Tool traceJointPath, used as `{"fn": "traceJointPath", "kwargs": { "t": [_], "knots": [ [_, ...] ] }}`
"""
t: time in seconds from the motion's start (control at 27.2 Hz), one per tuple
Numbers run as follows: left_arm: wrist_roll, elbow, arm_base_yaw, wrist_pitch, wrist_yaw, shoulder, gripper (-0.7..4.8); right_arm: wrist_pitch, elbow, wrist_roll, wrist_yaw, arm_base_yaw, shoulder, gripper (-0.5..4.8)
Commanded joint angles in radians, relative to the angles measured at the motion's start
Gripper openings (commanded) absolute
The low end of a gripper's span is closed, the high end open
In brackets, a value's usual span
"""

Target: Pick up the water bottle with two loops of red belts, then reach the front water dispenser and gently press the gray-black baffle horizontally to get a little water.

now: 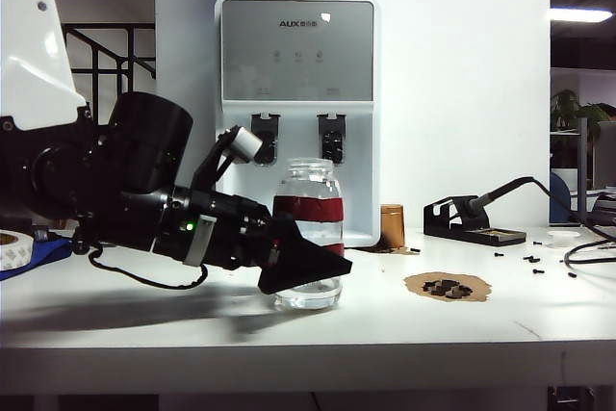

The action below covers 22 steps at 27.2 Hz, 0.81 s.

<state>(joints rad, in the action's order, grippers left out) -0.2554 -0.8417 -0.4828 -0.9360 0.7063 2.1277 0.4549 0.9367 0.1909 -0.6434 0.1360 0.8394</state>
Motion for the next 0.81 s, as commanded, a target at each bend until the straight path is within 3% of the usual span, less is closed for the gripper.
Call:
{"fn": "traceJointPath", "kwargs": {
  "t": [0.04,0.29,0.4,0.55,0.7,0.81],
  "knots": [
    [-0.025,0.002,0.0,0.034,-0.006,0.023,-0.04,0.036,0.004,0.023,0.043,0.003,-0.049,3.46],
    [-0.041,0.008,-0.001,0.049,-0.007,0.058,-0.04,0.15,0.002,0.068,0.073,0.002,-0.141,3.55],
    [-0.063,0.008,0.001,0.05,-0.009,0.079,0.1,0.148,-0.007,0.072,0.029,0.002,-0.164,3.55],
    [-0.082,0.009,0.011,0.061,-0.01,0.087,1.51,0.136,-0.038,0.063,0.011,0.002,-0.198,3.55],
    [-0.081,0.014,0.023,0.061,-0.007,0.087,1.75,0.127,-0.08,0.041,0.016,0.002,-0.245,3.54],
    [-0.081,0.014,0.025,0.068,-0.009,0.087,3.17,0.106,-0.119,0.035,0.015,0.002,-0.283,3.54]
  ]
}}
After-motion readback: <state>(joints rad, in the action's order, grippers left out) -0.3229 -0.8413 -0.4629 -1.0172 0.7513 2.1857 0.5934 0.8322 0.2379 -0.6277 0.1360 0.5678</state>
